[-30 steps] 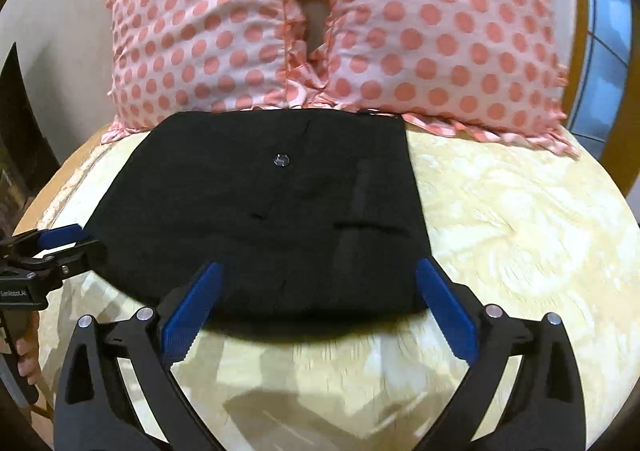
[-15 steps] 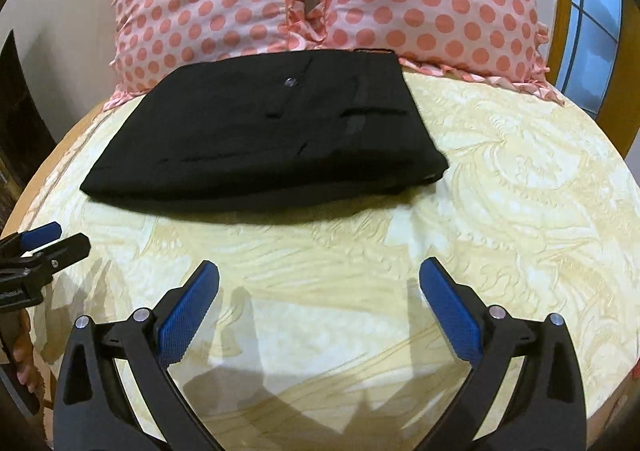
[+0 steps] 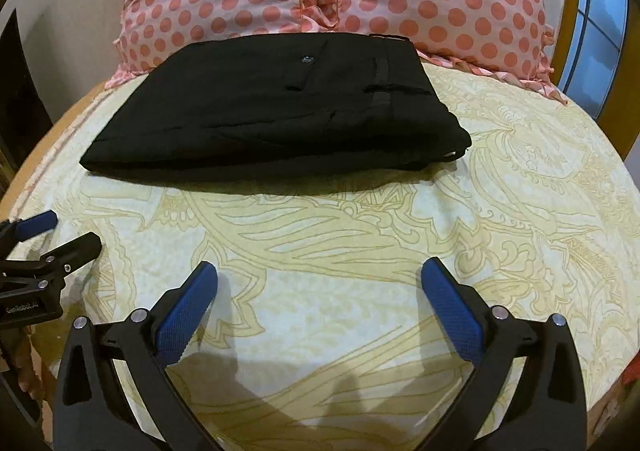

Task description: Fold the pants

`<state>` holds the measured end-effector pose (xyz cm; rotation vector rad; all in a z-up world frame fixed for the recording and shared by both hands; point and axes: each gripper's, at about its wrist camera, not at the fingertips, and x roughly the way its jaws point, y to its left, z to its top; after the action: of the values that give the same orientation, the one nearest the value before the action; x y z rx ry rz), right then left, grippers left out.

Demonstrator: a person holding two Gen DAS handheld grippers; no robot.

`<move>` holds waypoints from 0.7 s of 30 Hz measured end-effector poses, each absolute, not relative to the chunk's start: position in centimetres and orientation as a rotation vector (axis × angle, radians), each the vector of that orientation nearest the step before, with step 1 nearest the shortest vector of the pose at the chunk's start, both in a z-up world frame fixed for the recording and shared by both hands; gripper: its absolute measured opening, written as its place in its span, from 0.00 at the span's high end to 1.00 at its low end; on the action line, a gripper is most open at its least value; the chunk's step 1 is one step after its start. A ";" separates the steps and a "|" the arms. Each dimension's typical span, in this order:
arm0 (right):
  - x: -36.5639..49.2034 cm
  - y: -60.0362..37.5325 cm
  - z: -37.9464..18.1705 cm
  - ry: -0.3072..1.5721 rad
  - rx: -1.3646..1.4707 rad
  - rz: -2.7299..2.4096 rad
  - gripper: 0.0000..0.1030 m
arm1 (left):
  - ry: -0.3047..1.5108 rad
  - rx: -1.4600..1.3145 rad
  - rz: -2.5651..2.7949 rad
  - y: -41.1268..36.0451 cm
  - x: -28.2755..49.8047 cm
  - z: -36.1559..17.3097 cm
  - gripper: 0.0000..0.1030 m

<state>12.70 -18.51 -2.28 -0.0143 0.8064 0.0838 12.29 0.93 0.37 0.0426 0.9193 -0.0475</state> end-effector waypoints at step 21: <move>11.5 -18.4 -2.7 0.731 0.026 0.004 0.01 | 0.840 0.029 -0.026 1.1 11.3 0.1 0.02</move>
<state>11.50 -18.44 -2.66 0.0265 0.7307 0.0041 11.29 1.13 0.11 0.0289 0.8405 -0.0256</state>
